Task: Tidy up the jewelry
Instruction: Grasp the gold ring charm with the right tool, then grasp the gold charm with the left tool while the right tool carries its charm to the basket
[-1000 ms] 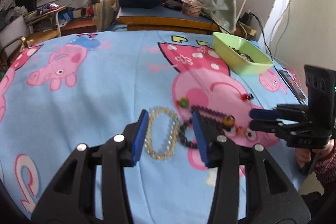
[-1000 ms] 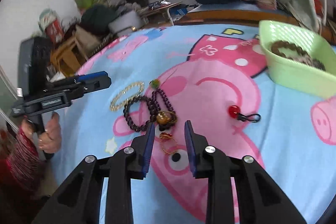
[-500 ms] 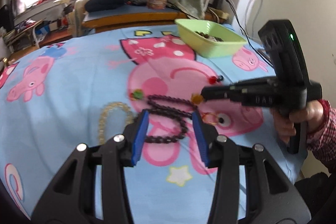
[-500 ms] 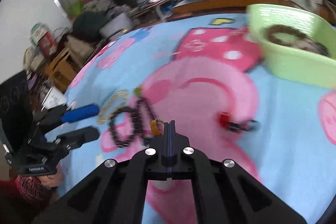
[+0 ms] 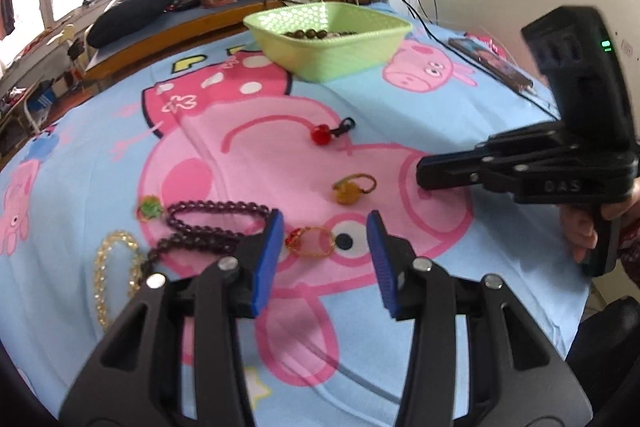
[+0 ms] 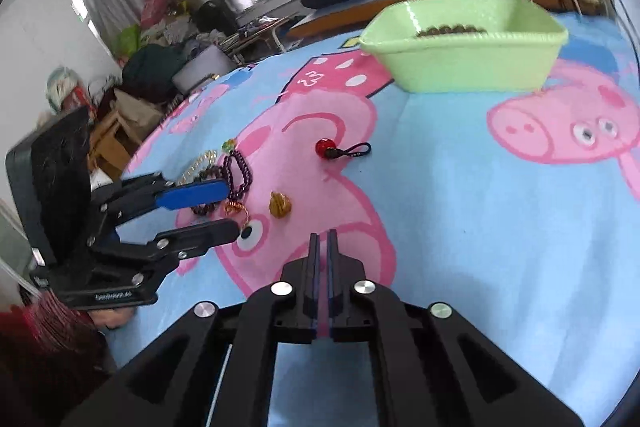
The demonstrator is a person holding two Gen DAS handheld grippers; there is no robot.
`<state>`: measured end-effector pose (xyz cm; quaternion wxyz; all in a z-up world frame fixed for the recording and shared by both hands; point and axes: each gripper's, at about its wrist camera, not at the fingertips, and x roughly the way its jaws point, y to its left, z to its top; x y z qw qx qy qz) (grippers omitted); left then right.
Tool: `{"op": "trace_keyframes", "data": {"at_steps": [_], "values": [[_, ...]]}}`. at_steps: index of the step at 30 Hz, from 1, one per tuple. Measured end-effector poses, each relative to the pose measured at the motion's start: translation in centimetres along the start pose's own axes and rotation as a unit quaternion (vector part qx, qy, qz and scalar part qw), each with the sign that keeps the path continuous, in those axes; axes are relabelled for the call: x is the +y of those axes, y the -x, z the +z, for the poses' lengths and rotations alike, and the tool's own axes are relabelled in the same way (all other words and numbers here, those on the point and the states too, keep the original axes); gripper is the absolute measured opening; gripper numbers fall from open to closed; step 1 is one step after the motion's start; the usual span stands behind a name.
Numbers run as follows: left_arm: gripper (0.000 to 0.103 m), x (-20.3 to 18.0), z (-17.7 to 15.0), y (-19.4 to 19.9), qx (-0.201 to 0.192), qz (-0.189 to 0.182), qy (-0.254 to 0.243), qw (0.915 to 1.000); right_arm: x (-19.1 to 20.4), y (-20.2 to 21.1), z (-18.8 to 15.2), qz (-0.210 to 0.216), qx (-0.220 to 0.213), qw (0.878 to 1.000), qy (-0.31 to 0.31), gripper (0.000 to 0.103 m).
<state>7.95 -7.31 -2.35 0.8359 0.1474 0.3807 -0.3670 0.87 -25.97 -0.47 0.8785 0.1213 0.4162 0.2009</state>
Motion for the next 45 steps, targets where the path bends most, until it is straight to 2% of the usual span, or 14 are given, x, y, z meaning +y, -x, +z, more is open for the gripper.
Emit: {"op": "trace_keyframes", "data": {"at_steps": [2, 3, 4, 7, 13, 15, 17, 21, 24, 29, 32, 36, 40, 45], "values": [[0.042, 0.2, -0.1, -0.2, 0.005, 0.003, 0.004, 1.0000, 1.3, -0.1, 0.1, -0.010, 0.001, 0.999, 0.037, 0.000], [0.040, 0.5, -0.1, -0.2, 0.007, 0.002, 0.009, 0.9999, 1.7, -0.3, 0.2, -0.008, 0.004, 0.999, 0.048, 0.006], [0.032, 0.6, -0.1, -0.2, 0.007, 0.001, 0.013, 0.9999, 2.0, -0.5, 0.3, -0.007, 0.003, 0.998, 0.055, 0.012], [0.008, 1.1, -0.3, -0.6, 0.019, -0.003, 0.020, 0.9996, 3.0, -1.6, 1.0, -0.015, 0.011, 0.996, 0.091, 0.012], [0.006, 1.5, -0.3, -0.6, 0.020, -0.015, 0.031, 0.9992, 4.5, -4.1, 2.3, -0.029, 0.036, 0.989, 0.139, 0.012], [0.006, 1.5, -0.3, -0.6, 0.019, -0.020, 0.033, 0.9991, 4.9, -4.6, 2.5, -0.033, 0.037, 0.987, 0.154, 0.000], [0.006, 1.7, -0.3, -0.4, 0.017, -0.023, 0.039, 0.9988, 5.0, -4.9, 2.4, -0.042, 0.040, 0.985, 0.163, 0.000], [0.006, 2.5, 0.1, 0.4, 0.012, -0.051, 0.066, 0.9965, 4.1, -4.0, 1.9, -0.029, 0.038, 0.988, 0.149, 0.000], [0.006, 2.4, 1.0, 0.6, 0.012, -0.072, 0.072, 0.9947, 2.1, -2.5, 1.5, 0.012, 0.034, 0.995, 0.092, 0.000], [0.006, 2.1, 5.1, 0.0, 0.005, -0.080, 0.055, 0.9952, -1.0, 1.1, 4.0, 0.011, -0.018, 0.999, 0.038, 0.000], [0.006, 1.9, 9.2, -0.6, -0.012, -0.073, 0.044, 0.9963, -3.2, 3.6, 6.9, -0.012, -0.072, 0.997, 0.012, 0.000], [0.006, 1.8, 15.0, -2.6, -0.023, -0.071, 0.039, 0.9964, -5.5, 4.4, 10.2, -0.042, -0.109, 0.993, -0.002, 0.000], [0.006, 1.9, 18.2, -6.0, -0.003, -0.068, 0.047, 0.9966, -7.5, 3.3, 12.0, -0.064, -0.107, 0.992, -0.011, 0.000], [0.009, 1.9, 18.6, -9.7, 0.033, -0.049, 0.048, 0.9971, -9.2, 1.3, 12.0, -0.062, -0.087, 0.994, -0.027, 0.000]]}}
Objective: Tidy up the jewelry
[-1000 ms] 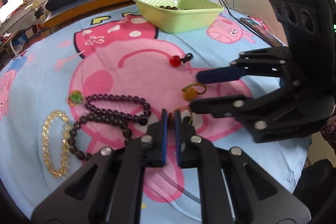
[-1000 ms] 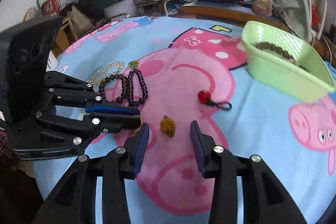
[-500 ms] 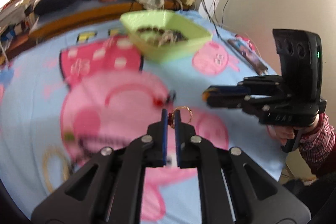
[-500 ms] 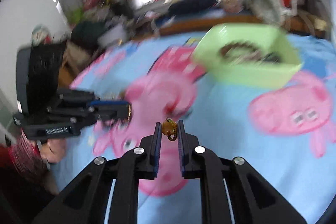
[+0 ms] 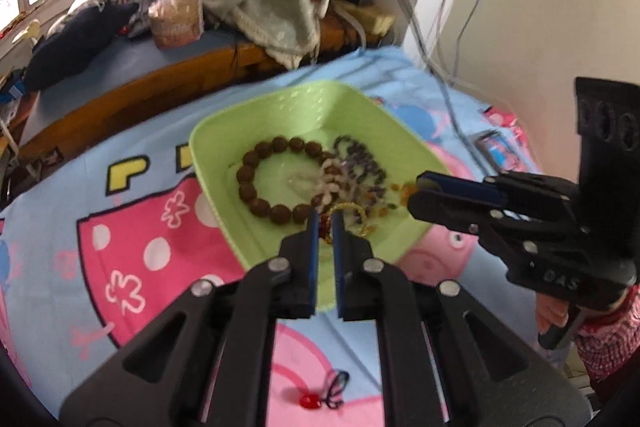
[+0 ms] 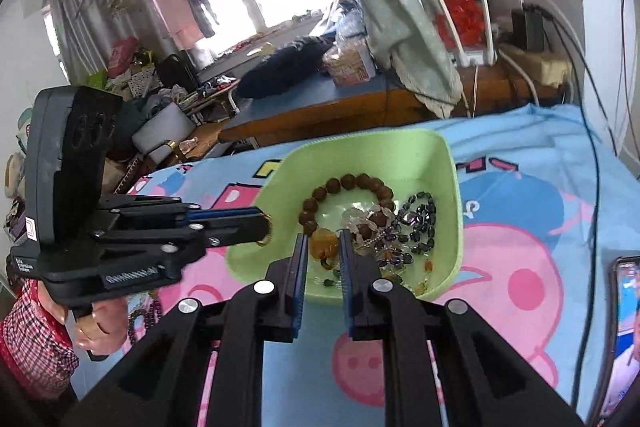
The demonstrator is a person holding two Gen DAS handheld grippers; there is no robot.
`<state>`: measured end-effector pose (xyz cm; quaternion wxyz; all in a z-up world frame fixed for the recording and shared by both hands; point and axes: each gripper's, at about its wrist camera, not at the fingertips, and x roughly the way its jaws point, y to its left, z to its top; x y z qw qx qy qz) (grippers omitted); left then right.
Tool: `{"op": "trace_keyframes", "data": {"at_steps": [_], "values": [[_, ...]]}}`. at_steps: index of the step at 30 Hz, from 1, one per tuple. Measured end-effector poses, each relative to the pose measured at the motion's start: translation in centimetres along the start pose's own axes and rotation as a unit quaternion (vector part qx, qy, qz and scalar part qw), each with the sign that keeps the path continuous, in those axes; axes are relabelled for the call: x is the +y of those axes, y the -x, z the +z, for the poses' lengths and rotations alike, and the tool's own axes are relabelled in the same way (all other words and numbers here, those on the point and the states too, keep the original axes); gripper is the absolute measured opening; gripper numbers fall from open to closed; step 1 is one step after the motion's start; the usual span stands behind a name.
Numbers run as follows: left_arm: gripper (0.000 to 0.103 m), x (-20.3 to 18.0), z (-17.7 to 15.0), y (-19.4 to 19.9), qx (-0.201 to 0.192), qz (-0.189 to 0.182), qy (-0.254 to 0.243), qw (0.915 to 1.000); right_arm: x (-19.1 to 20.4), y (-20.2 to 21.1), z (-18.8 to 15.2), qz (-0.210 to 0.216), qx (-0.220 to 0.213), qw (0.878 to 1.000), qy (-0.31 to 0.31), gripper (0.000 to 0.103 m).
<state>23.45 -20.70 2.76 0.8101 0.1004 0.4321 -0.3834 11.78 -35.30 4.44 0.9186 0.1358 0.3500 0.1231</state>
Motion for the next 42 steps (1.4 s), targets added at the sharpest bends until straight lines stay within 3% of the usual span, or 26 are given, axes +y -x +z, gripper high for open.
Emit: {"op": "trace_keyframes", "data": {"at_steps": [1, 2, 3, 7, 12, 17, 22, 27, 31, 36, 42], "values": [[0.024, 0.1, 0.0, -0.6, 0.009, 0.001, 0.005, 0.9999, -0.4, -0.6, 0.0, -0.003, 0.007, 1.000, 0.000, 0.003], [0.037, 0.3, 0.0, -1.2, 0.017, 0.002, 0.011, 0.9998, -0.3, -0.9, -0.2, -0.005, 0.012, 1.000, -0.002, 0.015], [0.056, 0.5, -0.1, -1.5, 0.019, 0.009, 0.020, 0.9996, -0.5, -1.2, -0.4, -0.006, 0.017, 1.000, -0.007, 0.018], [0.057, 1.0, -0.1, 0.8, -0.017, 0.007, 0.021, 0.9996, -0.3, 0.3, -0.9, 0.002, -0.014, 1.000, -0.021, 0.018], [0.057, 4.4, -1.0, 8.0, -0.094, -0.003, 0.071, 0.9930, 1.2, 3.6, -0.9, 0.019, -0.068, 0.997, -0.017, 0.018], [0.057, 8.6, -6.0, 13.9, -0.134, 0.032, 0.102, 0.9852, 3.9, 4.5, -3.0, 0.055, -0.061, 0.997, -0.001, 0.018], [0.057, 13.1, -12.8, 15.5, -0.112, 0.096, 0.148, 0.9779, 6.6, 1.7, -6.3, 0.063, -0.005, 0.998, 0.009, 0.018], [0.057, 13.3, -16.5, 13.6, -0.078, 0.101, 0.141, 0.9818, 8.7, -1.1, -7.7, 0.025, 0.031, 0.998, 0.039, 0.018], [0.055, 11.3, -17.4, 11.4, -0.058, 0.091, 0.102, 0.9889, 10.1, -1.9, -8.0, 0.000, 0.042, 0.997, 0.067, 0.018], [0.036, 9.8, -17.4, 9.3, -0.029, 0.090, 0.064, 0.9935, 11.2, -2.7, -8.7, -0.021, 0.061, 0.993, 0.103, 0.018], [0.028, 10.8, -17.2, 8.1, -0.015, 0.078, 0.081, 0.9936, 11.6, -4.1, -8.6, -0.026, 0.081, 0.990, 0.111, 0.018]]}}
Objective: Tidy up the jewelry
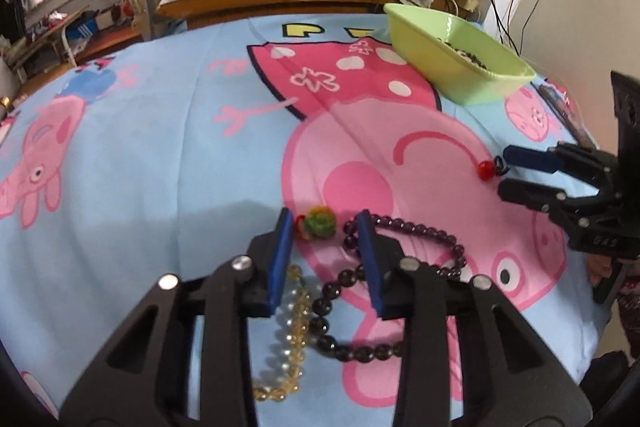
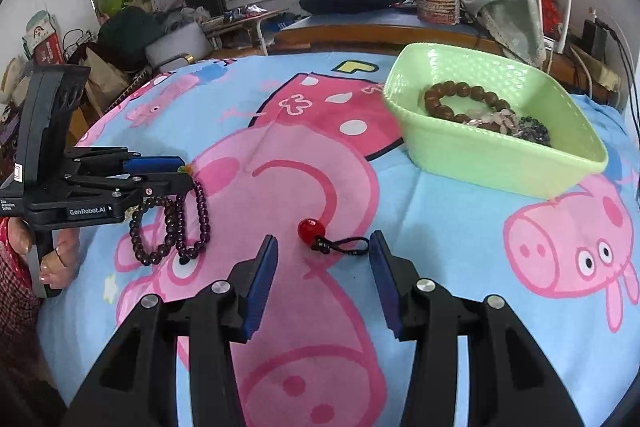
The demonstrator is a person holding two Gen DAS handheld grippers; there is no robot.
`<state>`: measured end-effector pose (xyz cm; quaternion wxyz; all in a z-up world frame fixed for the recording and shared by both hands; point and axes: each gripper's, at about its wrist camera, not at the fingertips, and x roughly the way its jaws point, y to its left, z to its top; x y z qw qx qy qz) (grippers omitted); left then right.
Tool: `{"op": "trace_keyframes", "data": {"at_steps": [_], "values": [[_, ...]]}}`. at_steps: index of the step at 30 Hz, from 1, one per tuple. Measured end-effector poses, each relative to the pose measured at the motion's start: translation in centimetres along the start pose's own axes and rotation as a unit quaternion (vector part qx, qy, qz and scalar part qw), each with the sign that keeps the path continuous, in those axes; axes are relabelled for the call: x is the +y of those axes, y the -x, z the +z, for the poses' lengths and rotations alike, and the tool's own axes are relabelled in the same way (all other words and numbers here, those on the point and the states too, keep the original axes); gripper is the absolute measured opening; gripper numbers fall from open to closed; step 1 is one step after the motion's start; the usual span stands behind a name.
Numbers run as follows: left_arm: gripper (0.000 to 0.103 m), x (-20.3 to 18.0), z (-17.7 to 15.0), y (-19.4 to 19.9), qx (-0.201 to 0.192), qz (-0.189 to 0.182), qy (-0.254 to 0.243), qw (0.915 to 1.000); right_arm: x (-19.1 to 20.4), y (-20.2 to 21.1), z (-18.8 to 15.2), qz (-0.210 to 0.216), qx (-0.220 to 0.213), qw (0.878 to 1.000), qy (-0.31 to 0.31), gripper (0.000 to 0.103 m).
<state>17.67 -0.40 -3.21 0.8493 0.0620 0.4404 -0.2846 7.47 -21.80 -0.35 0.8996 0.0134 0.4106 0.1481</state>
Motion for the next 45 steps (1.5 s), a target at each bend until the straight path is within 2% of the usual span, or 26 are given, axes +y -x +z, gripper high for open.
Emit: {"op": "trace_keyframes", "data": {"at_steps": [3, 4, 5, 7, 9, 15, 20, 26, 32, 35, 38, 39, 40, 42, 45], "values": [[0.021, 0.9, 0.4, -0.1, 0.001, -0.024, 0.021, 0.9995, 0.2, -0.7, 0.4, -0.002, 0.010, 1.000, 0.007, 0.017], [0.019, 1.4, 0.5, -0.3, 0.002, -0.034, 0.032, 0.9989, 0.3, -0.8, 0.5, -0.005, 0.012, 1.000, 0.012, 0.004], [0.019, 1.7, 0.6, -0.3, 0.002, -0.042, 0.039, 0.9984, 0.3, -0.9, 0.5, -0.008, 0.013, 1.000, 0.018, 0.000], [0.018, 2.8, 0.8, -0.5, 0.007, -0.072, 0.069, 0.9950, 0.2, -1.0, 0.5, -0.002, 0.015, 1.000, 0.017, 0.000], [0.017, 3.9, 0.8, -0.6, 0.005, -0.087, 0.096, 0.9915, 0.0, -0.8, 0.3, 0.004, 0.012, 1.000, 0.012, 0.000], [0.016, 6.1, 0.7, -0.3, -0.004, -0.087, 0.144, 0.9857, 0.6, 0.3, -1.2, 0.026, 0.018, 0.999, 0.016, 0.000], [0.016, 6.4, 0.8, 0.0, -0.006, -0.091, 0.156, 0.9836, 1.0, 1.8, -3.0, 0.031, 0.014, 0.999, 0.013, 0.000], [0.016, 1.4, 1.1, 1.1, -0.009, -0.124, 0.107, 0.9864, 0.1, 4.2, -5.7, 0.046, 0.011, 0.999, -0.022, 0.000], [0.016, -7.2, -1.0, 1.8, 0.004, -0.173, 0.022, 0.9847, -0.4, 7.0, -8.7, 0.054, 0.008, 0.997, -0.048, 0.000], [0.017, -9.8, -2.2, 1.5, 0.015, -0.164, -0.009, 0.9863, -0.1, 8.2, -10.0, 0.042, -0.003, 0.998, -0.042, 0.000], [0.018, -11.7, -3.7, 1.3, 0.013, -0.122, -0.045, 0.9914, 0.7, 8.8, -10.4, 0.034, -0.002, 0.999, -0.015, 0.000], [0.027, -11.9, -4.1, 1.3, 0.013, -0.108, -0.053, 0.9926, 1.1, 9.0, -10.4, 0.034, 0.000, 0.999, -0.005, 0.007], [0.039, -12.0, -4.4, 1.5, 0.009, -0.104, -0.057, 0.9929, 1.4, 9.0, -10.4, 0.035, 0.001, 0.999, 0.001, 0.017], [0.051, -11.6, -5.0, 2.5, -0.007, -0.092, -0.059, 0.9940, 2.0, 9.4, -10.3, 0.025, -0.004, 1.000, 0.018, 0.019], [0.051, -11.2, -5.6, 4.1, -0.027, -0.086, -0.067, 0.9937, 2.0, 9.4, -9.9, 0.017, -0.011, 0.999, 0.031, 0.019]]}}
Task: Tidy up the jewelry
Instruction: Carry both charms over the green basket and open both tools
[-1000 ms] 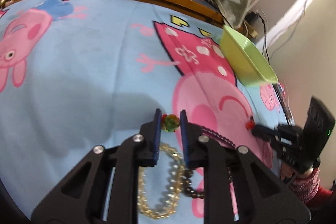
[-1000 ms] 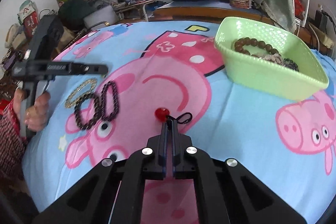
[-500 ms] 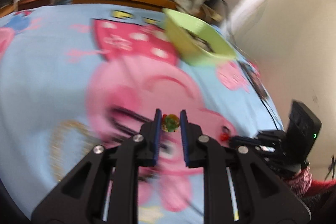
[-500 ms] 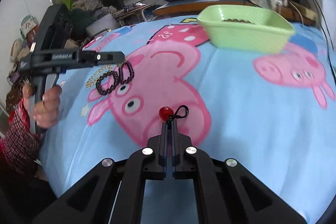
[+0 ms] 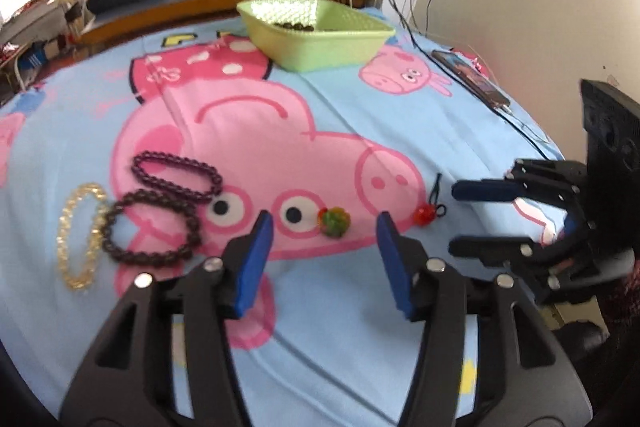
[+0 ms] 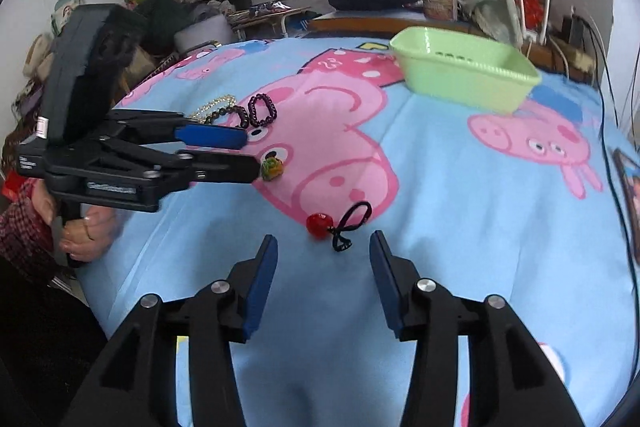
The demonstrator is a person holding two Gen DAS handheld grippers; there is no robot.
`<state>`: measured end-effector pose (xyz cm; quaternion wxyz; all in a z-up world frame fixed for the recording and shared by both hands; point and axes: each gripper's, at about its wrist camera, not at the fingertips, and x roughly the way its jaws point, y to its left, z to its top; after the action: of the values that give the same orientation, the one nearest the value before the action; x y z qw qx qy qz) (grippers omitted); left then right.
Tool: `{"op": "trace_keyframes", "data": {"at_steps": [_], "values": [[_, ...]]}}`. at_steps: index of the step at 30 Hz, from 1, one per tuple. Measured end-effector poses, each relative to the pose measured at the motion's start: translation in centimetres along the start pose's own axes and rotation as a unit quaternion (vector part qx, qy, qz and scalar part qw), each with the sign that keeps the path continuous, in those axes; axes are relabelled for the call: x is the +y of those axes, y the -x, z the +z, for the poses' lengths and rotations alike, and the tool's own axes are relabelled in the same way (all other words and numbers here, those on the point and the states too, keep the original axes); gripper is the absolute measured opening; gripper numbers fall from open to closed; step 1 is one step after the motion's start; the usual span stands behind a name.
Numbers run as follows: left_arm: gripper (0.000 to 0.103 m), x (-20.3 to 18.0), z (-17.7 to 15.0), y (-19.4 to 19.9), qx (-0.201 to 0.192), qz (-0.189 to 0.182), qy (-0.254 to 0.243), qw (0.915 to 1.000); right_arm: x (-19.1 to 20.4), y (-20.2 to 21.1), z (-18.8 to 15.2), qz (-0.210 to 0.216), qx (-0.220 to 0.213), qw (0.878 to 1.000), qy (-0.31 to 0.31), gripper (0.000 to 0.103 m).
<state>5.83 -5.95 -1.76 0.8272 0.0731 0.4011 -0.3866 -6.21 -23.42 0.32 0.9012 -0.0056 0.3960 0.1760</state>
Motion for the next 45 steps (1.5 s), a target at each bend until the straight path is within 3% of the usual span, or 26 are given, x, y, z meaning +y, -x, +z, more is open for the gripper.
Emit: {"op": "trace_keyframes", "data": {"at_steps": [8, 9, 12, 13, 14, 22, 26, 29, 33, 36, 38, 39, 40, 45], "values": [[0.051, -0.8, 0.1, -0.8, 0.012, 0.009, -0.021, 0.9997, -0.9, -1.6, 0.3, -0.010, 0.011, 1.000, -0.013, 0.019], [0.048, -1.1, 0.2, -1.1, 0.013, 0.009, -0.023, 0.9996, -0.9, -1.7, 0.4, -0.012, 0.012, 1.000, -0.010, 0.019], [0.021, -1.5, 0.5, -2.6, 0.034, -0.001, -0.026, 0.9991, -0.7, -1.9, 0.5, -0.018, 0.011, 1.000, -0.001, 0.015], [0.017, -1.6, 0.5, -2.7, 0.031, 0.001, -0.027, 0.9992, -0.7, -2.0, 0.5, -0.020, 0.011, 1.000, 0.003, 0.004], [0.017, -1.7, 0.6, -2.8, 0.029, 0.001, -0.031, 0.9991, -0.6, -2.1, 0.6, -0.020, 0.011, 1.000, 0.006, 0.000], [0.017, -0.8, 2.6, -2.7, 0.032, -0.041, -0.015, 0.9985, -2.7, -1.8, 2.2, 0.020, -0.009, 0.999, -0.024, 0.000], [0.017, -0.4, 6.4, -2.3, 0.010, -0.054, -0.012, 0.9984, -5.9, -0.4, 5.6, 0.021, -0.054, 0.997, -0.053, 0.000], [0.017, 0.0, 11.2, -2.5, -0.020, -0.057, -0.017, 0.9980, -8.8, 0.0, 8.8, 0.012, -0.091, 0.993, -0.075, 0.000], [0.017, 1.0, 16.1, -4.7, -0.028, -0.065, 0.000, 0.9975, -12.8, -1.7, 12.1, 0.009, -0.103, 0.988, -0.118, 0.000], [0.017, 1.9, 18.5, -7.5, -0.011, -0.073, 0.028, 0.9969, -15.4, -4.0, 13.6, 0.004, -0.099, 0.983, -0.152, 0.000], [0.023, 2.6, 19.4, -9.9, 0.011, -0.072, 0.047, 0.9963, -16.8, -5.1, 13.8, 0.014, -0.094, 0.979, -0.179, 0.000], [0.037, 2.8, 19.6, -10.9, 0.020, -0.067, 0.052, 0.9962, -17.8, -5.8, 13.8, 0.017, -0.092, 0.974, -0.205, 0.004], [0.041, 3.1, 19.8, -11.7, 0.026, -0.057, 0.059, 0.9963, -18.3, -6.0, 13.6, 0.016, -0.092, 0.971, -0.222, 0.009], [0.041, 4.9, 19.8, -10.5, 0.012, -0.065, 0.095, 0.9933, -18.3, -3.6, 12.9, 0.030, -0.139, 0.959, -0.247, 0.011]]}}
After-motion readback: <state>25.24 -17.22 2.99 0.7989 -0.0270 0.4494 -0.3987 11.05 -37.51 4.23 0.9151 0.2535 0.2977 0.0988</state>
